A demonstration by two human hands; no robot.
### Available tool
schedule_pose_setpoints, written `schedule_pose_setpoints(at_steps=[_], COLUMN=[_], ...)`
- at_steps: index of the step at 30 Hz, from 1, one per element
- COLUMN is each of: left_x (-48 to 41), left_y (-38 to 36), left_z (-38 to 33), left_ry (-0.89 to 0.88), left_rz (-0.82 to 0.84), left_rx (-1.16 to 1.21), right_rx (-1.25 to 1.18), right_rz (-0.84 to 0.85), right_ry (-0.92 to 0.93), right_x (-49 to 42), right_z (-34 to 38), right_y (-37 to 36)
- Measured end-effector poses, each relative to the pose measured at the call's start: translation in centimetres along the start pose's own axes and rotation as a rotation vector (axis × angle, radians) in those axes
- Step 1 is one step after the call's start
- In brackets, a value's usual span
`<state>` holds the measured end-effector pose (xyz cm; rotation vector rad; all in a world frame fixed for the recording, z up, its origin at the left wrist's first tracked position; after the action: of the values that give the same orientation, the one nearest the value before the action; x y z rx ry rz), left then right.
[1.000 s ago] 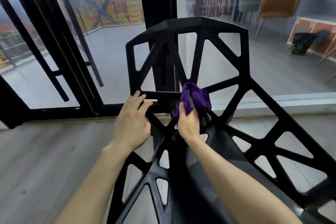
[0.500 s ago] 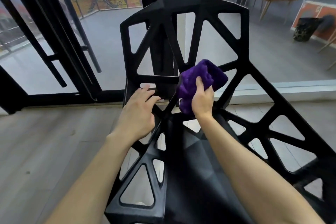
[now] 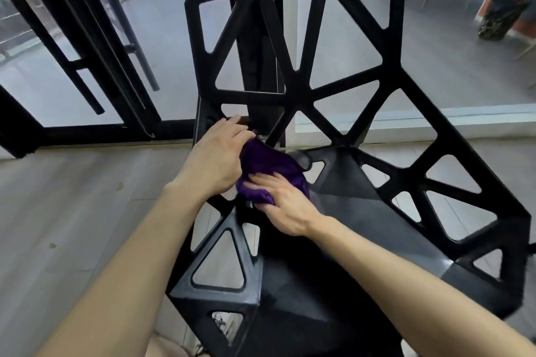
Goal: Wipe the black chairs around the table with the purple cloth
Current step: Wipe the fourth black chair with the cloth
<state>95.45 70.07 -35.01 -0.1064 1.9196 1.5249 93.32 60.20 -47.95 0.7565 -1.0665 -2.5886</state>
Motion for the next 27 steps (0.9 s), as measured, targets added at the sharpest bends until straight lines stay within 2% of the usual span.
schedule_pose_setpoints(at_steps=[3,7,9,11,13,15,17,18,21,23,25,27], left_x=[0.1,1.1,1.3,1.7,2.0,2.2,2.1,2.2,3.0,3.6,4.4,5.4], left_y=[-0.8,-1.9,-2.5,-3.3,-4.0,-4.7,-5.3,-5.5,-5.9,-5.8,-4.9,-3.5], left_z=[-0.6,-2.0,-3.0,-3.6,-4.4,-5.2,-6.0,-6.3,-6.7,-6.6,-6.5,-6.2], left_ry=[-0.028,-0.067,-0.067,-0.054,-0.062,-0.086,-0.126,-0.146,-0.204,-0.237,-0.264,-0.273], left_rz=[0.050,0.118,0.175,0.245,0.309,0.354,0.379,0.377,0.375,0.371,0.347,0.309], left_rx=[-0.039,-0.040,-0.026,-0.044,-0.070,-0.100,-0.146,-0.180,-0.302,-0.364,-0.422,-0.461], right_rx=[0.044,0.282,0.316,0.307,0.203,0.117,0.268,0.345,0.377,0.349,0.421,0.552], right_rz=[0.128,0.012,0.065,0.181,0.266,0.215,0.054,0.026,0.116,0.134,0.089,0.012], right_ry=[0.095,-0.172,-0.173,-0.085,-0.055,-0.068,-0.038,-0.074,-0.198,-0.151,-0.144,-0.309], right_x=[2.3,0.2,1.6,5.4,9.1,9.6,8.0,7.5,7.8,8.1,6.8,4.4], right_z=[-1.1,-9.3,-8.5,-4.5,-0.8,0.3,-0.7,-1.5,-2.1,-1.4,-4.1,-10.1], right_y=[1.5,8.1,7.6,5.7,5.1,6.1,7.0,6.5,2.7,2.1,4.3,8.2])
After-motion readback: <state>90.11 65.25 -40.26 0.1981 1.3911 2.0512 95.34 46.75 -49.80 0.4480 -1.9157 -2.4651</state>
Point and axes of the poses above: each hand's wrist, its own x-axis away from the middle knuckle, its own y-axis out of the back of the hand, z = x × y, the point moved 10 cm from there along -x, towards the middle knuckle, and after that the axes turned 15 degrees about -z, right-handed, at the moved point
